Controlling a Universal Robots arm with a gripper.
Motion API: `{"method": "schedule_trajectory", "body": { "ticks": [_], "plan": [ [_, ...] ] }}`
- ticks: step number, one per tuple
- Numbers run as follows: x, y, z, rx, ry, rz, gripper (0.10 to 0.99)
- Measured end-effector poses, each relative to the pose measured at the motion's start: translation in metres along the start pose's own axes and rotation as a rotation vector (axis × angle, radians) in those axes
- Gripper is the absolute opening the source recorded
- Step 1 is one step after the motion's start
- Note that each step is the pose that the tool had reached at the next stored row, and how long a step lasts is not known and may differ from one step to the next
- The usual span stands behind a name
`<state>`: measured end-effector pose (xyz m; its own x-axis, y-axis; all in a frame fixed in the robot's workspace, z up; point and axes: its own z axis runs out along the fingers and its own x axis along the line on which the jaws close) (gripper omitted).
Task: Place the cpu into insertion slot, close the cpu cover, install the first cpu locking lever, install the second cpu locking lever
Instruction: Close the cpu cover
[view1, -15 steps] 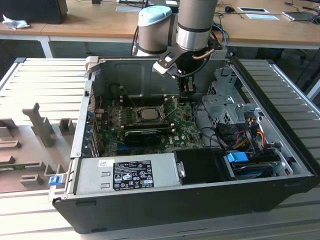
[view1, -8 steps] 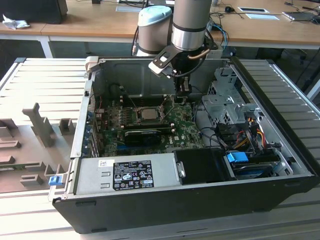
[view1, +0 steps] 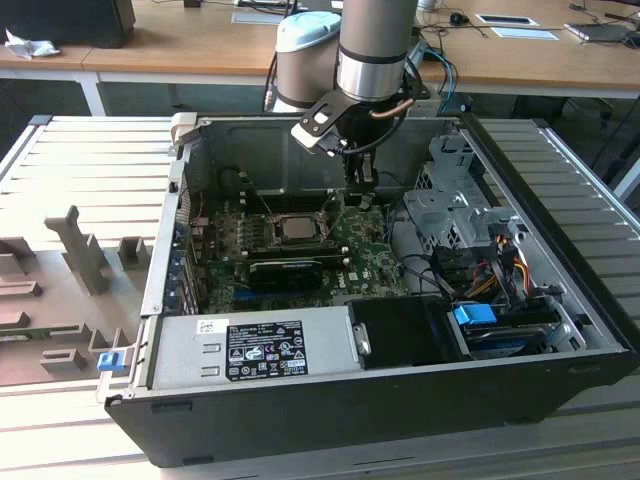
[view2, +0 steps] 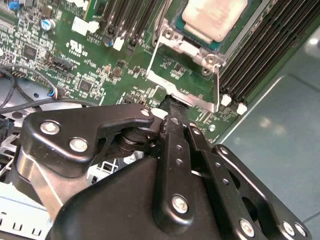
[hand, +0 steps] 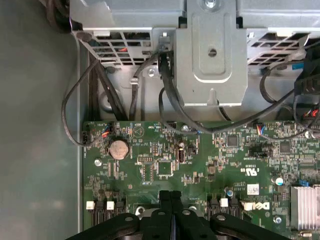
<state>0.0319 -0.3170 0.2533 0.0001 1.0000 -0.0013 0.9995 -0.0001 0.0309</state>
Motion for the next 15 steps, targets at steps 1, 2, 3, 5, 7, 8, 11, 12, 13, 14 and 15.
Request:
{"method": "schedule_trajectory", "body": {
  "ticks": [1, 2, 3, 5, 7, 8, 11, 12, 13, 14, 15],
  "plan": [
    [0.0, -0.0033, -0.0001, 0.0, 0.0, 0.0, 0.106],
    [0.0, -0.0057, -0.0001, 0.0, 0.0, 0.0, 0.106],
    [0.0, -0.0073, -0.0002, 0.0, 0.0, 0.0, 0.106],
    [0.0, -0.0113, -0.0003, 0.0, 0.0, 0.0, 0.106],
    [0.0, -0.016, -0.0004, 0.0, 0.0, 0.0, 0.106],
    [0.0, -0.0177, -0.0004, 0.0, 0.0, 0.0, 0.106],
    [0.0, -0.0238, -0.0006, 0.0, 0.0, 0.0, 0.106],
    [0.0, -0.0254, -0.0007, 0.0, -0.0001, 0.0, 0.106],
    [0.0, -0.0272, -0.0007, 0.0, 0.0, 0.0, 0.106],
    [0.0, -0.03, -0.0007, 0.0, 0.0001, 0.0, 0.106],
    [0.0, -0.0322, -0.0008, 0.0, 0.0, 0.0, 0.106]
  ]
}}
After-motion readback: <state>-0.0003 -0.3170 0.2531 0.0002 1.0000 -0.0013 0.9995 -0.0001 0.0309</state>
